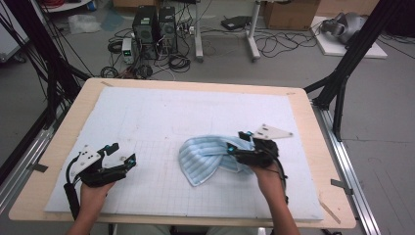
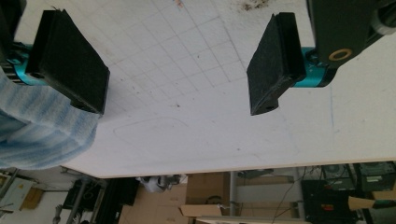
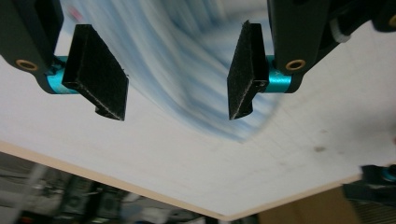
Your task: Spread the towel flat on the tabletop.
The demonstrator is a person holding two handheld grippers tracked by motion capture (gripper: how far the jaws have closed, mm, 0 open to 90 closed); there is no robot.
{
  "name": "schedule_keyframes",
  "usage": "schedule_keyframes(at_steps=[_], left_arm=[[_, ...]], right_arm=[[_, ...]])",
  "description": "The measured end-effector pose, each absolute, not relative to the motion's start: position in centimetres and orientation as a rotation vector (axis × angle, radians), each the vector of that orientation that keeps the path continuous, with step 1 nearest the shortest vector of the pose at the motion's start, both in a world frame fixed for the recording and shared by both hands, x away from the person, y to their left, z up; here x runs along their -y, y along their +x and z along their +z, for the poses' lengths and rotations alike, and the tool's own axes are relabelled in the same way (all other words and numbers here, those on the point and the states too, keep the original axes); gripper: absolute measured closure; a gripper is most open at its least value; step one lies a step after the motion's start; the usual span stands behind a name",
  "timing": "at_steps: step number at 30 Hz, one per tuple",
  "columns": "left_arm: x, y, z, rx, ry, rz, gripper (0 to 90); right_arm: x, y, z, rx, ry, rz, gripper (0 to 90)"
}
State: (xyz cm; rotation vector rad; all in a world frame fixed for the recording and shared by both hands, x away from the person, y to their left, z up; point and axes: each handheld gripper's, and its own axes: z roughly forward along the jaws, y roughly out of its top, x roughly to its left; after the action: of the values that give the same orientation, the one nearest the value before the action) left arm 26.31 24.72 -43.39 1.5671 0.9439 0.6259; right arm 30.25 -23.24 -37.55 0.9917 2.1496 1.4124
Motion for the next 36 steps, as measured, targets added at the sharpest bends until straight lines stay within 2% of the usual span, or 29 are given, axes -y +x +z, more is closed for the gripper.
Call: schedule_keyframes(at_steps=[4, 9, 14, 19, 26, 36], left_arm=[[-24.1, 26.8, -43.5, -0.933, 1.584, 0.586, 22.0], [-23.0, 27.6, -43.4, -0.906, 1.621, 0.561, 20.1], [-21.4, 28.6, -42.6, -0.868, 1.632, 0.538, 20.4], [-18.7, 29.9, -41.9, -0.806, 1.677, 0.501, 20.6], [-14.1, 31.9, -41.6, -0.708, 1.759, 0.408, 21.8], [-8.2, 33.4, -41.2, -0.590, 1.858, 0.337, 24.6]], right_arm=[[27.4, 28.7, -39.4, -2.082, 1.103, 1.418, 35.3], [30.2, 27.6, -41.4, -2.041, 1.158, 1.396, 32.5], [32.0, 26.8, -40.8, -1.979, 1.148, 1.382, 30.2], [32.6, 26.8, -40.9, -1.956, 1.171, 1.367, 29.0], [32.8, 26.9, -41.0, -1.920, 1.198, 1.343, 21.6], [33.5, 26.5, -41.2, -1.854, 1.267, 1.315, 23.5]])
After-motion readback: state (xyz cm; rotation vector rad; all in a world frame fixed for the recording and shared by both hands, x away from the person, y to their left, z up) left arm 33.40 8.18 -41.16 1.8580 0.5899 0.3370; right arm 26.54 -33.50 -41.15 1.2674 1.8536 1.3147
